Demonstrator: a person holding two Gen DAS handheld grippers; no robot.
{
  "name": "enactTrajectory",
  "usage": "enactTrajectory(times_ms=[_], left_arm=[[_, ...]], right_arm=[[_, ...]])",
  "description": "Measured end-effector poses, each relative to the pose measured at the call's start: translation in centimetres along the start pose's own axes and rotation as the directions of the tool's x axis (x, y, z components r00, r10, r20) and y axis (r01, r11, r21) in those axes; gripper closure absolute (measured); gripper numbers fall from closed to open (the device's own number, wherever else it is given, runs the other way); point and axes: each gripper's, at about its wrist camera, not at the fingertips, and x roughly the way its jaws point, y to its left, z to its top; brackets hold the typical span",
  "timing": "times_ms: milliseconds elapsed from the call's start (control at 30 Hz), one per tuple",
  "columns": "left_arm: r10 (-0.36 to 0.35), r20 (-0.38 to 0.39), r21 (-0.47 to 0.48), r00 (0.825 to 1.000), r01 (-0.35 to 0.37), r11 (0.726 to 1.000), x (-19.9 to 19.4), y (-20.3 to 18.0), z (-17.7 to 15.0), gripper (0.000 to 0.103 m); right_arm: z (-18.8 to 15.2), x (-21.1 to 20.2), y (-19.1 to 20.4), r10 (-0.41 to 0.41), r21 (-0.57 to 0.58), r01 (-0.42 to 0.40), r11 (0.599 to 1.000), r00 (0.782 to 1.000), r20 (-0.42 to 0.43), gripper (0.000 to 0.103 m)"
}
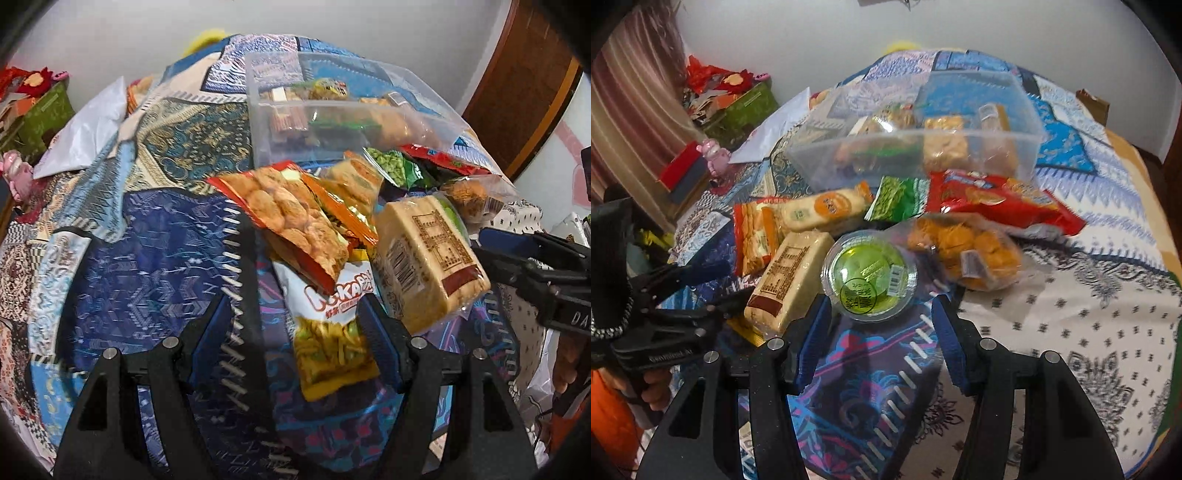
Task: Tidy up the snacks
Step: 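Grasp the yellow chip bag with left tool while right grasps green jelly cup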
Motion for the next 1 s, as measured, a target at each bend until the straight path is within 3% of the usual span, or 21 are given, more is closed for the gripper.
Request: enactTrajectory(times_ms=[200,367,533,700,800,1000], left_arm=[[-0.057,-0.019,-0.036,0.998,0.056,0.998,1.4,-0.3,0.5,0.031],[-0.061,0.010,-0.029,0.998,0.061,0.998,1.6,-0.7,0.4,0.031],[-0.075,0.040,-0.011,0.996,0.076,0.997,1.1,-1.3,0.1,0.050],[-0.060,0.052,-0.002,0.997,0.061,0.998,0.9,-1.3,0.0,0.057],[-0.065,0.051,-0.002,0.997,0.065,0.998,0.5,-1.1,0.1,0.061],[-0.059,0.071,0.006,0.996,0.059,0.998,-0.8,-1.0,-0.3,0.066]], right_arm=[[0.2,1.3,0.8,0.005,-0.013,-0.005,1.000,1.000,-0.024,0.050],[0.9,1.6,0.9,-0.026,-0.031,0.026,0.999,1.000,-0.006,0.050],[1.5,2.4,0.1,0.006,0.007,-0.006,1.000,1.000,-0.018,0.050],[1.6,3.0,-0.5,0.045,0.059,-0.044,0.997,0.999,-0.018,0.050],[1.6,2.8,-0.5,0.077,0.068,-0.076,0.995,0.997,-0.011,0.059],[1.2,1.9,0.6,0.027,0.022,-0.027,0.999,1.000,0.015,0.059]])
